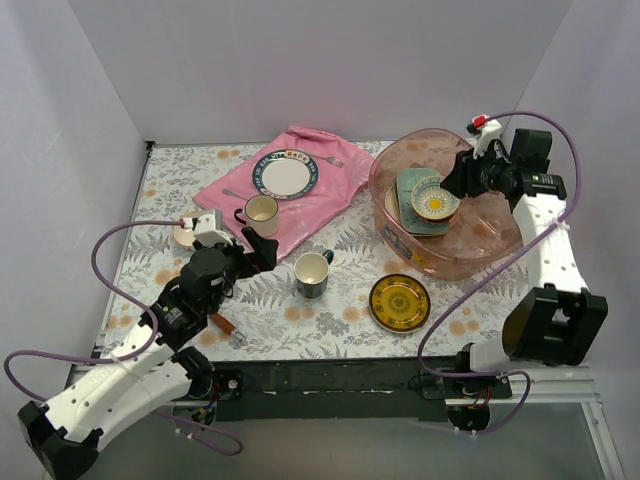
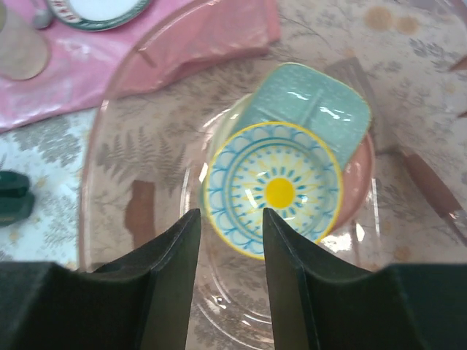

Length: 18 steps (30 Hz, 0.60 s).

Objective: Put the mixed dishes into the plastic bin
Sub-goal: Place the bowl in the plastic bin.

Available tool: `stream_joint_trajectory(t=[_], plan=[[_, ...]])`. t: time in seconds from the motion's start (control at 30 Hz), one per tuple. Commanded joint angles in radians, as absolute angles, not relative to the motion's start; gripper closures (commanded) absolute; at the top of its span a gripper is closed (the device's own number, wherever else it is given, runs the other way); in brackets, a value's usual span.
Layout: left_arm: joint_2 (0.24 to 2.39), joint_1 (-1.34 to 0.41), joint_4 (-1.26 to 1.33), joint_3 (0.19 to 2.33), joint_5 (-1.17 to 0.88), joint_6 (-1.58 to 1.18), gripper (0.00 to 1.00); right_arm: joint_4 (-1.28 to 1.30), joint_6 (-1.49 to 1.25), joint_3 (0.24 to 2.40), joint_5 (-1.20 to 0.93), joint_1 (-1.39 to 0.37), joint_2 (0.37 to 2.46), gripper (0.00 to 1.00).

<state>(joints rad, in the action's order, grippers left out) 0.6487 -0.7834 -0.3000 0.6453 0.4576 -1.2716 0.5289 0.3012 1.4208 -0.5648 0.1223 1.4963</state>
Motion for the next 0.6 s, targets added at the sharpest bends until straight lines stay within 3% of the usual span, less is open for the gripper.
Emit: stream_joint_trajectory(t=[0.0, 0.33, 0.57], plan=[[0.689, -0.593, -0.232, 0.614, 0.225, -1.264, 0.02, 0.506, 0.345, 1.303, -0.777, 0.123, 1.332, 0.52], [0.864, -0.14, -0.091, 0.568, -0.153, -1.422, 0.02, 0.339, 0.387, 0.961, -0.978, 0.143, 1.082, 0.46], [0.94, -0.038, -0.098, 0.555, -0.181, -1.491, 0.02, 0.221, 0.357, 0.802, -1.144, 0.186, 1.034, 0.43]])
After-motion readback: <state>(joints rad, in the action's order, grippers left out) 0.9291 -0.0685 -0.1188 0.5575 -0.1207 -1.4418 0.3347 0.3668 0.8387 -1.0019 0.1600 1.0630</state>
